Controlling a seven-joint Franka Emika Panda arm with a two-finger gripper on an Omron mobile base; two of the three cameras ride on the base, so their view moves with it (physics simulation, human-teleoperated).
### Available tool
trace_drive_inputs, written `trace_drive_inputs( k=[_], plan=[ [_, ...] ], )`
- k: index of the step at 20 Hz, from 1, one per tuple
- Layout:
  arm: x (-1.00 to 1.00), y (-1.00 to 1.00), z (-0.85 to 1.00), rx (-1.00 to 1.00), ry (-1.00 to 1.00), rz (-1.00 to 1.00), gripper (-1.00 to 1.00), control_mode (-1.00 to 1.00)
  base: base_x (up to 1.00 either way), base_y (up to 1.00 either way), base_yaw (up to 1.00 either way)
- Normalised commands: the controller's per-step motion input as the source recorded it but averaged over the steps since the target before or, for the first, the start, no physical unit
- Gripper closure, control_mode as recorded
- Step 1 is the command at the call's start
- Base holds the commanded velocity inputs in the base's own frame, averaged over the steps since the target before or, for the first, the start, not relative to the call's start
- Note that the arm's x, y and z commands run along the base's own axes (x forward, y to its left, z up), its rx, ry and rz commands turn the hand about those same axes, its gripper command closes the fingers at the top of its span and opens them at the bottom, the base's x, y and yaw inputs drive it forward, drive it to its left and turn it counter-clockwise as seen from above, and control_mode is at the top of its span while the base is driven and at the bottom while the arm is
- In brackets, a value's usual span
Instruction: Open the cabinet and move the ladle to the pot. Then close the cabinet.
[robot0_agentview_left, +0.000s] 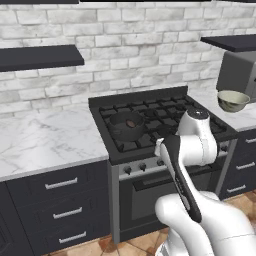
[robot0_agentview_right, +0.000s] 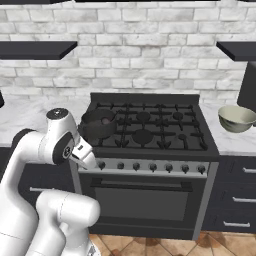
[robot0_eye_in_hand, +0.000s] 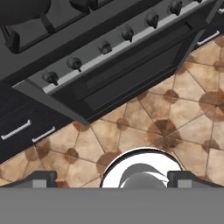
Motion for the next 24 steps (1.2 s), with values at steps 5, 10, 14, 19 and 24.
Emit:
trace_drive_inputs(
  k=[5, 10, 14, 19, 24],
  plan=[
    [0.00, 0.19, -0.29, -0.05, 0.07, -0.02, -1.00, -1.00, 0.00, 0.00, 0.00],
    [0.01, 0.20, -0.43, -0.08, 0.09, 0.00, -1.00, -1.00, 0.00, 0.00, 0.00],
    [0.00, 0.08, -0.34, -0.05, 0.07, 0.00, -1.00, -1.00, 0.00, 0.00, 0.00],
    [0.00, 0.01, -0.09, -0.01, 0.01, 0.00, -1.00, 1.00, -0.09, -0.01, 0.00],
    [0.00, 0.00, 0.00, 0.00, 0.00, 0.00, -1.00, 1.00, -0.33, -0.30, 0.00]
  ],
)
